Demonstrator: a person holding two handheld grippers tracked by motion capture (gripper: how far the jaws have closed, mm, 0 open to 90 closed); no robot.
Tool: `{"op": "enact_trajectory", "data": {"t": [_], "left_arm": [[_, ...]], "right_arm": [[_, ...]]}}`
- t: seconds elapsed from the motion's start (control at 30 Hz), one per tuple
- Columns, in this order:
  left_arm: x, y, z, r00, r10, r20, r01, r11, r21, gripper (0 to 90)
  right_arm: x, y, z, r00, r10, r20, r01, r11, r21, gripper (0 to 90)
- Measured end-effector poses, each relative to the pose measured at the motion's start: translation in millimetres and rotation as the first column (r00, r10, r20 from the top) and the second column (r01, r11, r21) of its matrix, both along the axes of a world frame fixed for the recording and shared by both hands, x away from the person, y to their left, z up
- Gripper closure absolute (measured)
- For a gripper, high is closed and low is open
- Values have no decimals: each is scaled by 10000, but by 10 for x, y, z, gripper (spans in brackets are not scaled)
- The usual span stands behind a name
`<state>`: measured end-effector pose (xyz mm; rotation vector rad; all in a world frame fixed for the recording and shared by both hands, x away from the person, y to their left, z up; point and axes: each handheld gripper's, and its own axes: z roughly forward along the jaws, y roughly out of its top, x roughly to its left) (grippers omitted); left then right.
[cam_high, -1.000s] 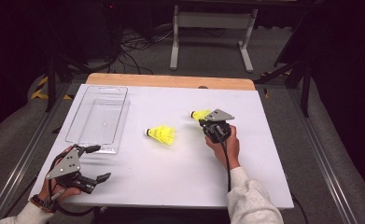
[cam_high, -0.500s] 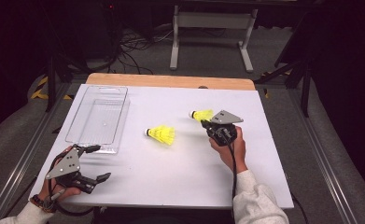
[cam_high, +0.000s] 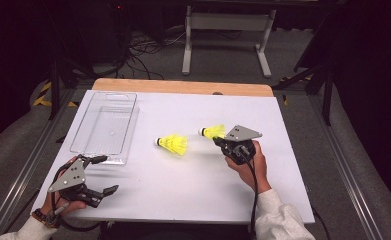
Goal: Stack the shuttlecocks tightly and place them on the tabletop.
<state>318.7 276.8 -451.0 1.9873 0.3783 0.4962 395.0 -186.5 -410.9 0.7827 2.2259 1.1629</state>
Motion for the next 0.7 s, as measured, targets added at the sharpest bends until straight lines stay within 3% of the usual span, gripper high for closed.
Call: {"op": "enact_trajectory", "data": {"t": [0.27, 0.7], "left_arm": [[-3, -5, 3, 10000, -4, 4, 4, 10000, 55, 54], [-7, -7, 3, 10000, -21, -15, 21, 10000, 42, 54]], "right_arm": [[-84, 57, -56, 9981, 554, -284, -558, 9984, -123, 900], [-70, 261, -192, 9919, 1126, -588, -1151, 9925, -414, 900]]}}
